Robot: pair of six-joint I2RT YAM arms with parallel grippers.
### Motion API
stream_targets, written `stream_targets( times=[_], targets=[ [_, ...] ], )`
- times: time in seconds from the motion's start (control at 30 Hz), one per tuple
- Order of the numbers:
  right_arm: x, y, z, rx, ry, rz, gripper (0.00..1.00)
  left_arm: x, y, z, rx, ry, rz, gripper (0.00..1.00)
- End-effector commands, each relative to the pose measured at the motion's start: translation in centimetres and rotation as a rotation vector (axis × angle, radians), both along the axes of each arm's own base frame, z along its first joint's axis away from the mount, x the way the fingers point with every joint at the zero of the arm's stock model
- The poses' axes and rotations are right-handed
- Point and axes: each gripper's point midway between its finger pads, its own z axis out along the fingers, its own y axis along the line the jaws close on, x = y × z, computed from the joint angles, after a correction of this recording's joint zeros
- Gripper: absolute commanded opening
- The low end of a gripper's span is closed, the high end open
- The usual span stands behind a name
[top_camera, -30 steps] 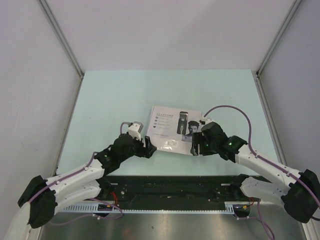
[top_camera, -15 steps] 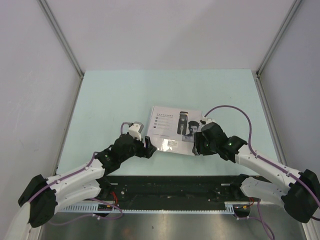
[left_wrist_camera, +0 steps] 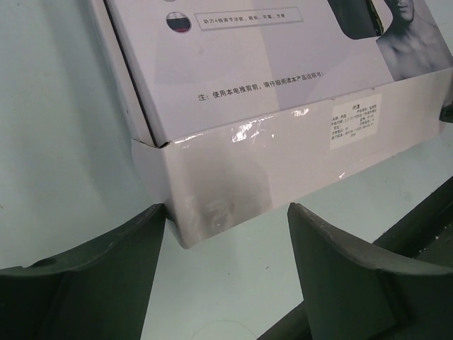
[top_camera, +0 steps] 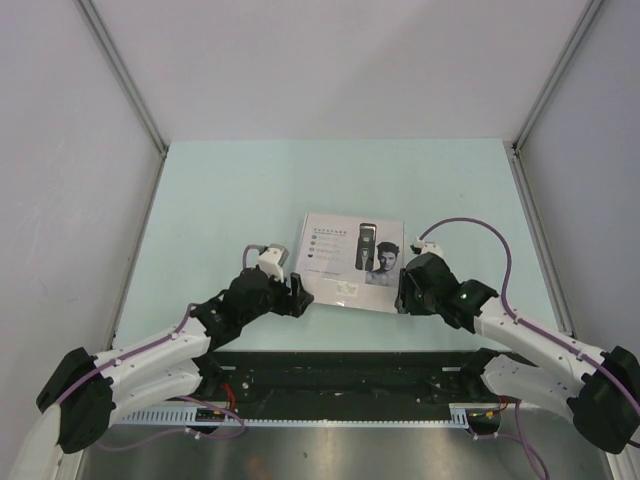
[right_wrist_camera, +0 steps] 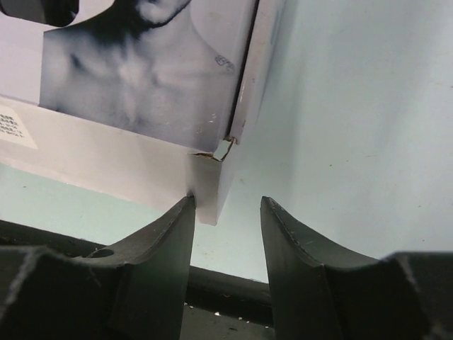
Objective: Sort the hair-cutting tools
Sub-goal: Close the storage box at the center of the board.
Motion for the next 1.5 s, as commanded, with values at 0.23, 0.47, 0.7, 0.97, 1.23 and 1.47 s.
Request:
stream_targets(
  times=[0.23,0.47,0.7,0.97,1.23,1.47],
  targets=[
    [1.2,-2.6,-1.7,-0.033,0.009,-0.174,0.37,1.1,-1.0,2.5,-0.051,-0.071,0.009,0.75],
    [1.9,-3.3,-2.0,-0.032,0.015,-0.213,0.36,1.8,-0.6,4.6,-0.069,-0.13,0.042,0.78],
    [4.3,-3.8,-3.0,-0.027,0.011,-0.248,0.36,3.2,-0.1,5.9,-0.059,-0.165,0.112,0.8],
    [6.9,-4.6,-3.3,-0.026,-0.038,-0.314,0.35,5.8,1.1,7.4,-0.016,-0.213,0.248,0.84],
    [6.6,-1.6,2.4,0.078,-0.23,-0.157,0.43,11.9,1.2,7.9,0.023,-0.168,0.345,0.88],
    [2.8,4.2,5.5,0.204,-0.354,0.183,0.64,19.9,1.8,7.3,0.079,-0.15,0.389,1.0]
  ],
)
